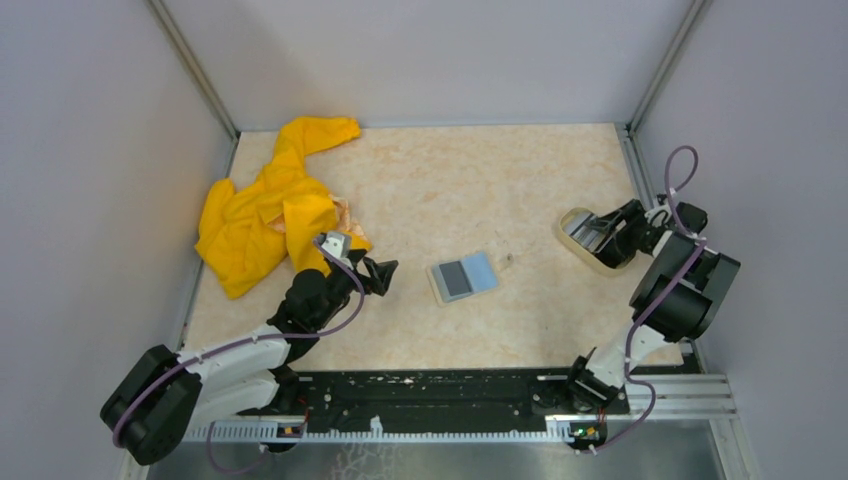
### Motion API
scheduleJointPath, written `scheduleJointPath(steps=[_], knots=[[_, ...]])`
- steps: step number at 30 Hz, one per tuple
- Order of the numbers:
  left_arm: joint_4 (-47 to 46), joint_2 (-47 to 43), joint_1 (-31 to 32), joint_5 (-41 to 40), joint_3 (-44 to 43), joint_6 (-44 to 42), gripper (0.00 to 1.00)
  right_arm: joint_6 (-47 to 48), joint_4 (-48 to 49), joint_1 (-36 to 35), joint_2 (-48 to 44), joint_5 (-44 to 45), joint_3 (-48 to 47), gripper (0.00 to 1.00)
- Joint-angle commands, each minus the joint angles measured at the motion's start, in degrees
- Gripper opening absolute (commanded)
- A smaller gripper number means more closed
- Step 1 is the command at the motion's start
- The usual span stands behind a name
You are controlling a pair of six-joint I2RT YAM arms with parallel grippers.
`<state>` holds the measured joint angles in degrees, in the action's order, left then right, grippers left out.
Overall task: Put the credit cards into the card holder
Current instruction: Pick up the credit card from the storage box.
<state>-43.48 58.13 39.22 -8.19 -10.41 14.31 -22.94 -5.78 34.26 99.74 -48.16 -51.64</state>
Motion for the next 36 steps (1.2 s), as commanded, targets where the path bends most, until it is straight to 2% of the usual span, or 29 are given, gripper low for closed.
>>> scheduleJointPath(steps=[1, 8, 23, 29, 36], knots=[[-1.1, -0.1, -0.1, -0.5, -1.3, -0.3, 0.94, 1.2, 1.2, 2.0, -3.9, -3.2, 0.0, 0.64], [-1.0, -0.1, -0.1, -0.5, -1.3, -0.2, 0.94, 1.1, 0.6, 3.2, -4.7, -4.0, -0.1, 0.61], [-1.0, 0.1, -0.1, -0.5, -1.4, -0.2, 0.94, 4.4, -4.9, 6.7, -4.5, 0.1, -1.5, 0.5], [-0.9, 0.1, -0.1, -0.5, -1.4, -0.2, 0.94, 5.8, -6.9, 7.8, -4.1, 1.8, -2.1, 0.49], [-0.9, 0.1, -0.1, -0.5, -1.5, -0.2, 0.94, 7.7, -9.0, 8.1, -4.5, 5.0, -2.9, 0.38]])
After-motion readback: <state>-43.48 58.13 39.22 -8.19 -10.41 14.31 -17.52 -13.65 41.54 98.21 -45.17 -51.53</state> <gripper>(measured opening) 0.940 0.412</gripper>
